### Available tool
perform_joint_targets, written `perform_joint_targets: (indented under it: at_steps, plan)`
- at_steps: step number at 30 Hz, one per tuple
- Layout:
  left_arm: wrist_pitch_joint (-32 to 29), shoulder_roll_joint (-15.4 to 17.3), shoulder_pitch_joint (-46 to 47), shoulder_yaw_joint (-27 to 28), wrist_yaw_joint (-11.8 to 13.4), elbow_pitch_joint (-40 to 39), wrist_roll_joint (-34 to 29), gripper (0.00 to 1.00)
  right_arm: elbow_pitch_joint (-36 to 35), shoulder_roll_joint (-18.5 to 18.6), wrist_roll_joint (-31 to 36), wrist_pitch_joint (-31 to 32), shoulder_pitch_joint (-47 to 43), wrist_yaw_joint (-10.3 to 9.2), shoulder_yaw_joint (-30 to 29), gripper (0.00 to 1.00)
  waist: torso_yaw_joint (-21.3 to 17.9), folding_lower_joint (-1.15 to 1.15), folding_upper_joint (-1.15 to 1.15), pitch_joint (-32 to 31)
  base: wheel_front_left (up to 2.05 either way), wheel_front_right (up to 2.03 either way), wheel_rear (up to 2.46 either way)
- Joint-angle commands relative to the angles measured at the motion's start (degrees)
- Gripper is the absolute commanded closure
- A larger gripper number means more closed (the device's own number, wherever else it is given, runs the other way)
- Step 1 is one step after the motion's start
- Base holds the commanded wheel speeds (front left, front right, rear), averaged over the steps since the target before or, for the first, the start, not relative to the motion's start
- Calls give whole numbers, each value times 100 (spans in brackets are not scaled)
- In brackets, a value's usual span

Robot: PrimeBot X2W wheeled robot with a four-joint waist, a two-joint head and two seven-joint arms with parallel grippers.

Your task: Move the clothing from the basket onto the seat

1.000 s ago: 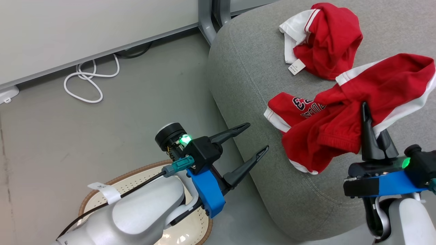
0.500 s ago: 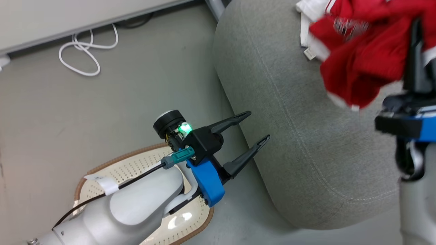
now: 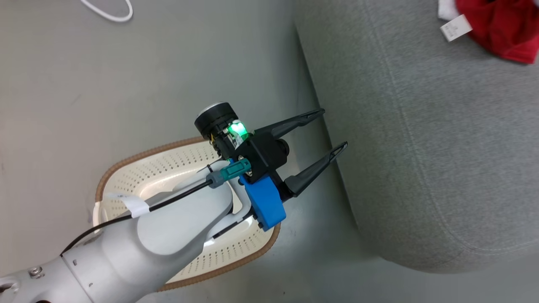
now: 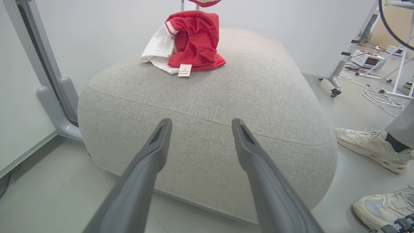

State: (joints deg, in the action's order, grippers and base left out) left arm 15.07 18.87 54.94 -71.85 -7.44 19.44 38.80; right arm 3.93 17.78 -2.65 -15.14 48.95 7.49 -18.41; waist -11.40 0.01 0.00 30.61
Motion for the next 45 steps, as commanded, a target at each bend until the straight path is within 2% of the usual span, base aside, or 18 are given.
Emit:
perform_joint_targets:
  at_steps: [1, 3, 7, 23, 30, 32, 33, 45]
  plan:
    - [14, 11, 144, -6, -5, -19, -22, 0, 168, 177, -80, 1, 240, 1, -180, 100, 167, -1, 0, 246, 0, 0, 0]
    - [14, 13, 242, 6, -5, -47, -56, 0, 524, 391, -131, 2, 454, 1, -385, 100, 228, -1, 0, 413, 0, 0, 0]
    - [14, 38, 333, 58, -5, -84, -98, 0, 1163, 532, -52, 1, 546, 1, -373, 100, 279, -1, 0, 599, 0, 0, 0]
    - [14, -47, 459, 192, -5, -123, -215, 0, 3468, 247, 56, 1, 361, 1, -545, 100, 445, -1, 0, 925, 0, 0, 0]
    - [14, -77, 405, 250, -5, -132, -248, 0, 4007, 235, 43, 2, 436, 1, -519, 100, 477, -1, 0, 837, 0, 0, 0]
    - [14, -89, 342, 282, -5, -126, -255, 0, 4004, 218, 24, 2, 396, 1, -522, 78, 476, -1, 0, 764, 0, 0, 0]
    - [14, -94, 305, 308, -5, -122, -261, 0, 3981, 203, 19, 1, 346, 1, -520, 0, 473, -1, 0, 718, 0, 0, 0]
    - [14, -220, -416, 748, -5, -87, -268, 0, 3208, -85, -92, 1, -959, 1, -521, 0, 390, -1, 0, -179, 0, 0, 0]
